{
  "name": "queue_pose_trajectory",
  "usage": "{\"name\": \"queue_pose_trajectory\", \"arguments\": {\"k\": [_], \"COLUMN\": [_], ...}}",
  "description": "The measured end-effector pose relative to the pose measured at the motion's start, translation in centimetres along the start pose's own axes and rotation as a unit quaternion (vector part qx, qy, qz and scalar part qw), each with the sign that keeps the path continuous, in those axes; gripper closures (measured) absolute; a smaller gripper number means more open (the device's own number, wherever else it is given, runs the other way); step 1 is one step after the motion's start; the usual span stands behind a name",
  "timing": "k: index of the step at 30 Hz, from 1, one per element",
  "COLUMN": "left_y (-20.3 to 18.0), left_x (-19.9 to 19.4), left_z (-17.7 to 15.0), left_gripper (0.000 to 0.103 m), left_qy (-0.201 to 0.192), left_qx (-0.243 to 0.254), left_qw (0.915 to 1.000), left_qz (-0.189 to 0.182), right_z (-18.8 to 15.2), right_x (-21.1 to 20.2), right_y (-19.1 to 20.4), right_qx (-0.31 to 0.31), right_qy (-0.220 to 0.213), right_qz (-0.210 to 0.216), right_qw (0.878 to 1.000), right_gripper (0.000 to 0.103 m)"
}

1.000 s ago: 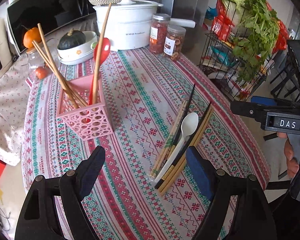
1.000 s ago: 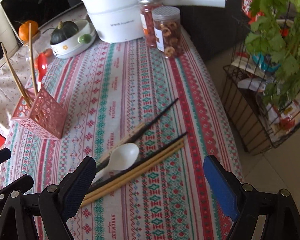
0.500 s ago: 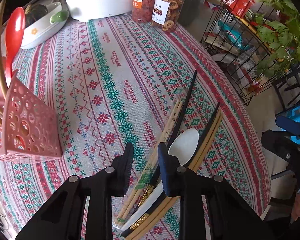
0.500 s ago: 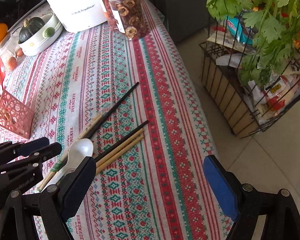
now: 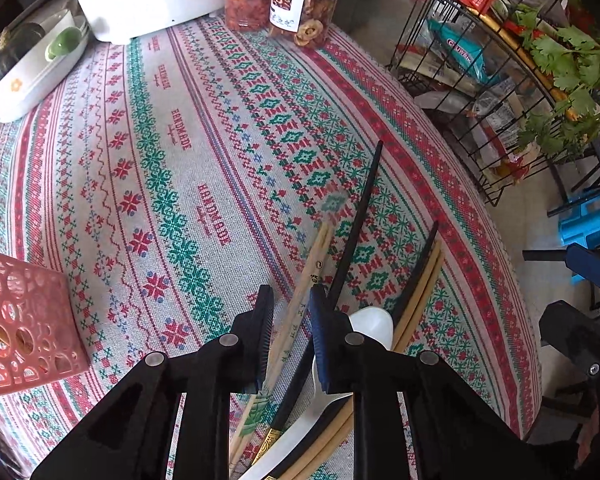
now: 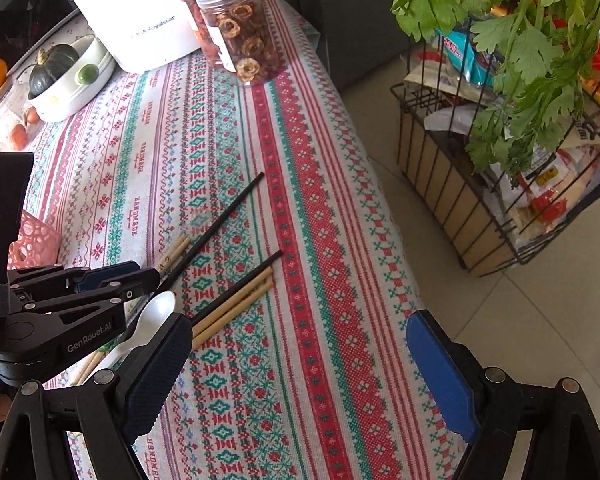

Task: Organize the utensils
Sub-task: 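Grasp another wooden chopstick with the left tool and lift it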

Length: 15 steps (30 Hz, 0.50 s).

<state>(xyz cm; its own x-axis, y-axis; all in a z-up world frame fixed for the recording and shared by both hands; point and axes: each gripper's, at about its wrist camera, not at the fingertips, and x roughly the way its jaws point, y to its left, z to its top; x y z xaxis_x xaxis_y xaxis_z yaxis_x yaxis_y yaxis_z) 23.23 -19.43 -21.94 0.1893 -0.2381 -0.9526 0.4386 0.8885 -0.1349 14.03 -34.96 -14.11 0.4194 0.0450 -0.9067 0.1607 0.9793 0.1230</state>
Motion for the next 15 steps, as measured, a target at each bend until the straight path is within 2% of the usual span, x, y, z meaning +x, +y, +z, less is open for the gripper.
{"name": "queue_pose_trajectory", "arguments": {"k": [5,11,15], "left_y": [-0.3,0.8,1.7], "left_x": [0.6,0.4,-2.7], "left_z": [0.8,1.1,-0.3], "left_gripper": [0.087,0.093,0.098], "left_qy": [-0.003,-0.004,-0.043], "left_qx": [0.006,-0.006,0.002], "left_qw": [0.9988,0.9989,0.9981], "left_qz": [0.048,0.047,0.044], "right_z": [0.0,0.1,0.4], "right_x": [0.1,0.8,1.4], "right_y": [0.2,0.3,0.2], "right_qx": [-0.001,0.0,0.01], "right_qy": [0.002,0.013,0.02], "right_qz": [0.0,0.003,0.005], "right_qw": [1.0,1.0,1.0], "right_gripper": [0.012,0.012,0.012]}}
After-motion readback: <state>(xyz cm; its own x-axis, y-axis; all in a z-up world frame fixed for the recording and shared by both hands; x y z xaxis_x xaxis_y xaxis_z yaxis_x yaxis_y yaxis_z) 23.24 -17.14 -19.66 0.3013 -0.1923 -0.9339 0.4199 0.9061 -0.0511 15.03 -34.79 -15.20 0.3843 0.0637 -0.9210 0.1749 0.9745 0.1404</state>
